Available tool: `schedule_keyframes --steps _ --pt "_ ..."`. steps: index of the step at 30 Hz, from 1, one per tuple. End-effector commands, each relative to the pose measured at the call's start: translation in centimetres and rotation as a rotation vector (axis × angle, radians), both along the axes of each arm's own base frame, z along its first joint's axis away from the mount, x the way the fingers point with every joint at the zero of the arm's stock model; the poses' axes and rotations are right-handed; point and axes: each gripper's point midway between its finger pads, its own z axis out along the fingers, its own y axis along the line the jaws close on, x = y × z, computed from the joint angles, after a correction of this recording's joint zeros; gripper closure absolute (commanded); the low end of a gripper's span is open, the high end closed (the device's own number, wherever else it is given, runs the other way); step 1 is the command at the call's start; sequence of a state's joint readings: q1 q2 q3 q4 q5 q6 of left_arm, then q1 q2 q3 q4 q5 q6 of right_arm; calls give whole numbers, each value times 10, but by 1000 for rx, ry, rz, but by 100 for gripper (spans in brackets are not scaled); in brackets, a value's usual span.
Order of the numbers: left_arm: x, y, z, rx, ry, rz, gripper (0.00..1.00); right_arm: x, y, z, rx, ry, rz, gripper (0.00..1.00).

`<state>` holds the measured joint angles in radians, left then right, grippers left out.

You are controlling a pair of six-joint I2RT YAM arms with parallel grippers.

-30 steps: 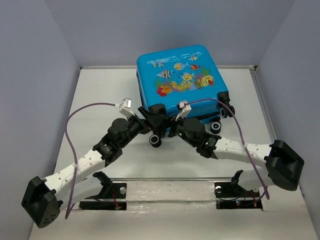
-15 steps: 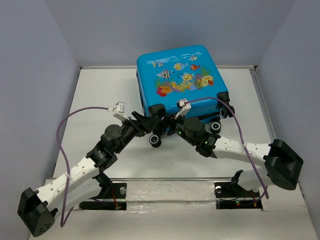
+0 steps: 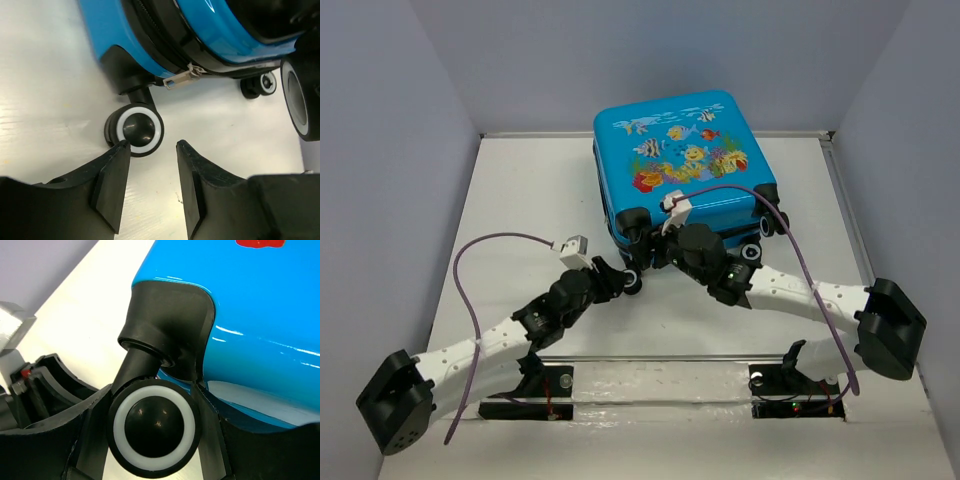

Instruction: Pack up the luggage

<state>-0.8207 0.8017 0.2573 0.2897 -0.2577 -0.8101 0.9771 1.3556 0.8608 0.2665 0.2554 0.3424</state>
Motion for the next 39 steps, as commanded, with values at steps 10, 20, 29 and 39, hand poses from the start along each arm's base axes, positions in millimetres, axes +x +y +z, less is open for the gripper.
schedule_keyframes --steps 10,20,29,39 --pt "55 -44 65 42 -263 61 47 19 17 84 111 -145 5 93" --pt "75 -42 74 78 -310 143 54 10 25 86 141 -135 72 93" --pt "83 -44 85 48 -358 182 69 -1 31 84 173 -119 101 93" --pt "88 -32 84 111 -361 242 94 -5 23 76 180 -107 74 93"
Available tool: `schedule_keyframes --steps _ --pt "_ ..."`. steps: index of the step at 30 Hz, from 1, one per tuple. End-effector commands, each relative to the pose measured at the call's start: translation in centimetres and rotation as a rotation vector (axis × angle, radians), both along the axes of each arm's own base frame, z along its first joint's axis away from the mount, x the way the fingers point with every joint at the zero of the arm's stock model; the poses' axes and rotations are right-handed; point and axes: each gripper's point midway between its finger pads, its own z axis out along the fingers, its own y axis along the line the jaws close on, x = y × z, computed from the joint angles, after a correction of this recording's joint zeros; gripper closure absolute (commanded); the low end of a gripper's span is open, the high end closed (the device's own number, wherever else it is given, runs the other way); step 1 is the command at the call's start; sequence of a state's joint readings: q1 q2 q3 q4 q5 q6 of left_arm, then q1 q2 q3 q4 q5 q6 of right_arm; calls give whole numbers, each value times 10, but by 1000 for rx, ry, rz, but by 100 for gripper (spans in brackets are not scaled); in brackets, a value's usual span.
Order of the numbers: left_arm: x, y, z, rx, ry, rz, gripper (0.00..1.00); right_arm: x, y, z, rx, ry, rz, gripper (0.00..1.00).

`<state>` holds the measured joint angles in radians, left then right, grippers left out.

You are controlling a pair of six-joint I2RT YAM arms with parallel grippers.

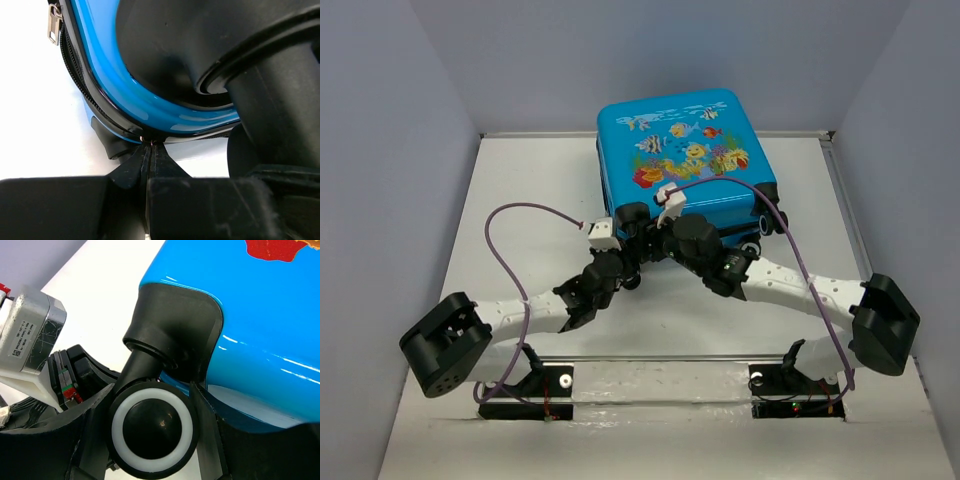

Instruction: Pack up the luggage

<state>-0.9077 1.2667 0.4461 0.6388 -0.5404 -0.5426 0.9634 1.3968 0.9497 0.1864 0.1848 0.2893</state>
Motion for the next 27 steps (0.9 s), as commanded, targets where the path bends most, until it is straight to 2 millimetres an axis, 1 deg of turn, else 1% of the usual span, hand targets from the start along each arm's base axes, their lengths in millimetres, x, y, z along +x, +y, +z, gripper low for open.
schedule_keyframes --steps 1,2,3,4,5,6,7,8,9,10,11,12,13,14,15,16,17,19,20,22,23,25,26,27 --pt "24 7 69 -119 -164 121 94 -8 9 69 233 -98 3 93" --pt "22 13 59 -82 -145 133 94 -9 4 73 239 -107 -3 93" --pt "21 21 59 -66 -148 156 94 -9 -1 66 228 -105 -21 93" --pt "20 27 57 -57 -144 167 94 -10 -5 65 229 -106 -29 93" --pt "16 36 51 -38 -133 170 94 -13 -13 73 244 -125 -35 93" --pt "14 42 46 -33 -125 175 94 -15 -18 74 247 -131 -44 93" --pt "17 53 44 -36 -119 197 94 -17 -26 64 233 -127 -57 93" --pt "14 63 33 -27 -100 208 94 -19 -31 64 231 -135 -63 93" --pt "12 69 37 -53 -109 206 94 -23 -40 74 254 -152 -68 93" --pt "13 76 36 -61 -107 218 94 -26 -45 72 253 -152 -73 93" --pt "14 90 29 -51 -96 249 94 -28 -51 66 247 -145 -76 93" --pt "14 96 33 -62 -101 262 94 -34 -57 71 261 -150 -72 93" --pt "15 101 33 -62 -99 278 94 -37 -59 71 264 -147 -65 93" --pt "17 110 30 -46 -87 304 94 -41 -62 65 260 -134 -58 93" --pt "19 116 31 -42 -86 328 94 -46 -65 67 267 -135 -42 93" --pt "20 120 33 -40 -85 342 94 -49 -66 64 263 -128 -34 93" --pt "25 129 38 -51 -93 370 94 -51 -67 60 257 -121 -27 93" --pt "31 131 46 -62 -109 373 94 -56 -65 54 243 -107 1 93" --pt "37 132 58 -79 -132 378 94 -57 -63 52 241 -102 12 93" --pt "48 137 61 -67 -128 404 94 -61 -59 50 246 -92 44 93" --pt "56 136 67 -76 -129 404 94 -65 -56 50 256 -90 57 93" --pt "62 129 78 -112 -130 383 94 -67 -54 51 261 -87 71 93" --pt "62 127 77 -113 -127 371 94 -67 -52 50 259 -84 78 93" --pt "60 122 84 -147 -125 347 85 -71 -47 49 255 -78 99 93"
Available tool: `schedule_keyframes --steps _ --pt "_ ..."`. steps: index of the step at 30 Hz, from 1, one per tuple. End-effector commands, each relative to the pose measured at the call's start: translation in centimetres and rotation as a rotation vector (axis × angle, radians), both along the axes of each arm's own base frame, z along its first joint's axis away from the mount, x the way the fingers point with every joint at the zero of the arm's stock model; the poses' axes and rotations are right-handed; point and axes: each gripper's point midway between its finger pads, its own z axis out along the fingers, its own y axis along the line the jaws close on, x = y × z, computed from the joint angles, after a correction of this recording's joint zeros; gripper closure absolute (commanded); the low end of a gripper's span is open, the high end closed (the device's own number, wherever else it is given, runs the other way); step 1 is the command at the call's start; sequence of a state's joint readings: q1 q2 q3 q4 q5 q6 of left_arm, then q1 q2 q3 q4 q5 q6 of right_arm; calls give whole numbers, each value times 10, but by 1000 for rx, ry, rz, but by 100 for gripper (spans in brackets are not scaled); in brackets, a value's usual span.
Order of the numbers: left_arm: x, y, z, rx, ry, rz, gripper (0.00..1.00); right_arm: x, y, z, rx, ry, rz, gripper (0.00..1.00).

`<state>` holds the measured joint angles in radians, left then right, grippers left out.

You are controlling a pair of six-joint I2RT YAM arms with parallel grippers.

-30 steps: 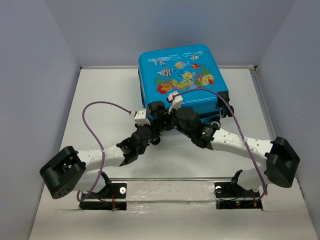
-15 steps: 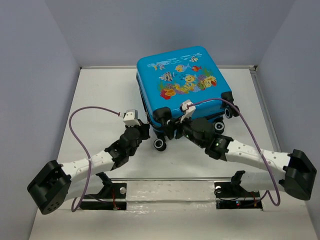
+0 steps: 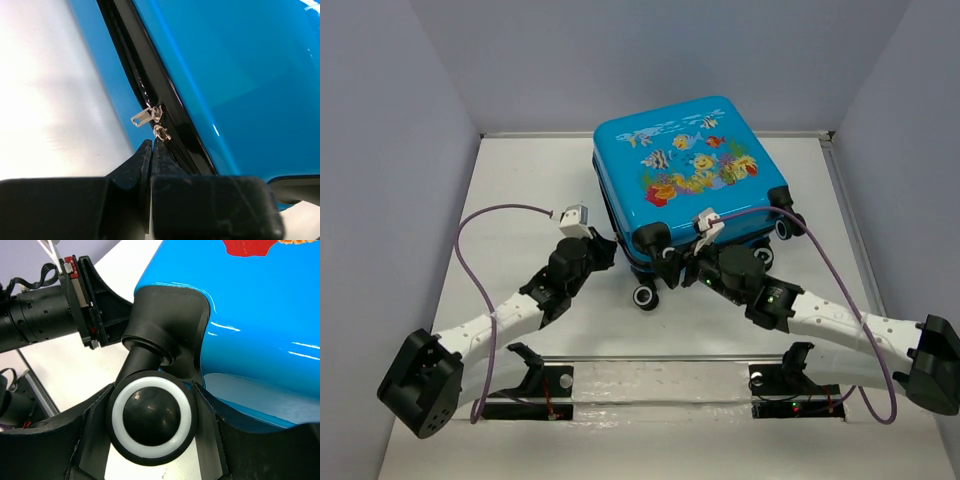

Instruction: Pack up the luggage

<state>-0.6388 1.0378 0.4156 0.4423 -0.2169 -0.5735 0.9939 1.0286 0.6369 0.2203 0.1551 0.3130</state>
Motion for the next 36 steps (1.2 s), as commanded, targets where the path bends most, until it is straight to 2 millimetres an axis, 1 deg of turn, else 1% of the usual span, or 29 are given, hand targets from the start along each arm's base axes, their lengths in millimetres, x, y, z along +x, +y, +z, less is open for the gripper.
schedule_keyframes --steps 1,2,3,5,7,8,9,10,11,13,14,15,16,17,18,19,20,21,22,23,24,27,28,31,32,33,34,35,36 --pt "50 70 72 -58 -182 376 77 -14 11 51 166 -49 65 93" --pt "46 69 74 -70 -177 363 68 -17 15 51 164 -51 82 93" --pt "37 66 91 -127 -210 326 51 -20 22 47 149 -46 104 93" --pt "20 69 116 -196 -256 296 28 -26 34 54 147 -62 136 93" --pt "8 76 132 -220 -271 300 22 -29 48 50 131 -63 166 93" --pt "2 80 139 -209 -260 301 18 -31 56 59 141 -77 181 93" --pt "-9 85 157 -231 -291 299 13 -38 65 62 147 -81 210 93" --pt "-14 88 167 -227 -305 289 13 -40 78 53 117 -71 229 93" --pt "-21 90 182 -221 -309 279 10 -41 89 68 131 -92 241 93" --pt "-31 91 200 -204 -325 245 6 -53 111 70 116 -99 275 93" --pt "-37 93 211 -191 -322 235 5 -55 127 57 83 -89 290 93" --pt "-40 93 216 -180 -323 226 4 -59 136 59 82 -90 303 93" --pt "-44 93 223 -165 -326 209 1 -68 150 76 107 -108 322 90" --pt "-47 93 226 -160 -327 199 1 -67 162 65 77 -101 323 82" --pt "-51 93 230 -163 -332 185 1 -64 165 62 49 -92 309 68" --pt "-54 93 234 -166 -337 178 1 -61 169 75 60 -100 285 42" --pt "-57 94 237 -169 -345 172 1 -59 170 74 49 -102 274 30" --pt "-65 96 243 -177 -364 157 1 -56 165 72 22 -103 255 19" --pt "-69 96 247 -180 -378 144 1 -48 157 76 11 -111 200 1" --pt "-73 97 250 -182 -390 138 1 -45 150 78 -1 -123 177 0" --pt "-79 98 254 -184 -408 120 1 -44 136 90 -1 -134 155 0" --pt "-89 95 258 -180 -429 73 1 -38 100 97 -44 -160 73 0" --pt "-91 93 258 -177 -432 58 1 -37 79 118 -10 -180 29 0" --pt "-98 86 263 -180 -455 1 1 -35 37 129 -50 -217 -36 0" --pt "-99 85 266 -176 -466 -7 1 -35 7 154 11 -239 -95 0" --pt "-103 86 273 -182 -485 -13 1 -34 -10 156 9 -260 -121 0" --pt "-106 88 277 -178 -500 -14 1 -33 -29 165 35 -274 -164 0" --pt "-109 90 285 -183 -524 -13 1 -40 -63 190 124 -300 -194 0" --pt "-113 94 290 -184 -546 -6 1 -42 -80 190 149 -303 -218 0"
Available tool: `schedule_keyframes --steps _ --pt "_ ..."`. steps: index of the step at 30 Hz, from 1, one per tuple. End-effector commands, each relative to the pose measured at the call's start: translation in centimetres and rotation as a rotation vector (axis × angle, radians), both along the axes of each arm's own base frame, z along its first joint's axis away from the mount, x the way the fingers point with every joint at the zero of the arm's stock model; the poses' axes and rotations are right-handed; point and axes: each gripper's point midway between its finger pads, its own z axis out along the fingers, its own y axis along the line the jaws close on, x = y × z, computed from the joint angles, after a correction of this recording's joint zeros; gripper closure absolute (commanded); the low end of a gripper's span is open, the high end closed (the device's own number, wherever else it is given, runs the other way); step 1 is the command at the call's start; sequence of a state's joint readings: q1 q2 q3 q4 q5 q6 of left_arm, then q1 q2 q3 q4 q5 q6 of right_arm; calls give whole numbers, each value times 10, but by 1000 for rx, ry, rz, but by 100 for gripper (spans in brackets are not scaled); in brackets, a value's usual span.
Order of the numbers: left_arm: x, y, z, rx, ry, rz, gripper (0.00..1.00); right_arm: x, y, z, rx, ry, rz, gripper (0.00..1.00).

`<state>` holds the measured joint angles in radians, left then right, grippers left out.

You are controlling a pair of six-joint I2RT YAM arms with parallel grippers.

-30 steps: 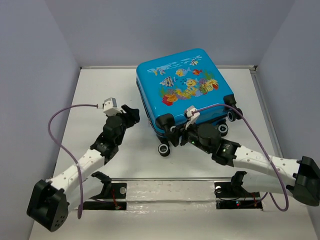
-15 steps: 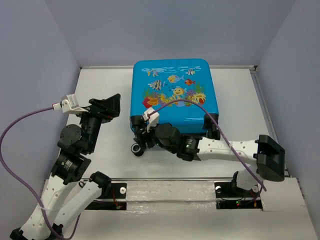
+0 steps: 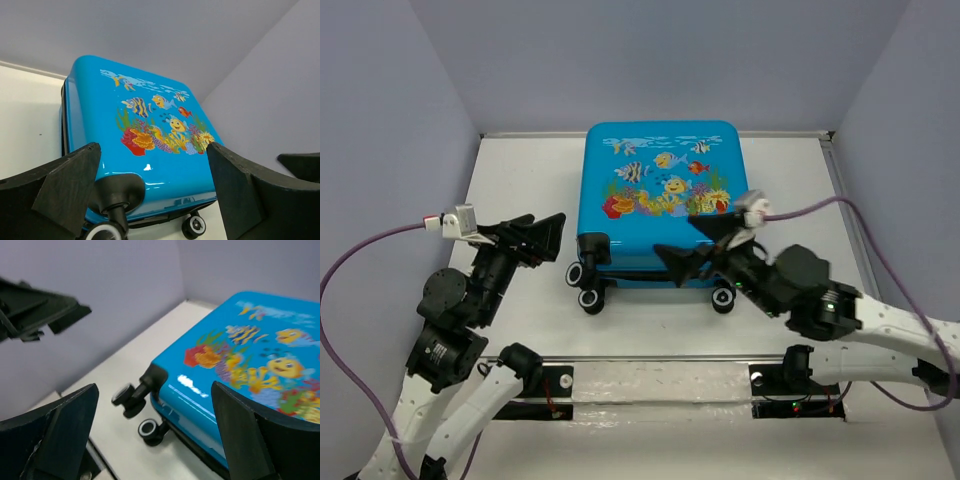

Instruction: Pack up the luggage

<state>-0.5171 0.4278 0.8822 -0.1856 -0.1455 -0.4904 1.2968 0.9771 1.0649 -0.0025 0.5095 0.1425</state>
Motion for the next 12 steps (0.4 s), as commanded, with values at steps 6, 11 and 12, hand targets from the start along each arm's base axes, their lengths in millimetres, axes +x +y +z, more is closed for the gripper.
schedule_keyframes --steps 6,11,12 --pt "-26 16 52 8 -192 11 1 -1 -186 33 272 -75 -341 0" --pt "-14 9 41 6 -178 6 1 6 -192 17 259 -59 -414 0" --pt "-12 6 40 1 -170 1 1 8 -188 15 243 -59 -416 0"
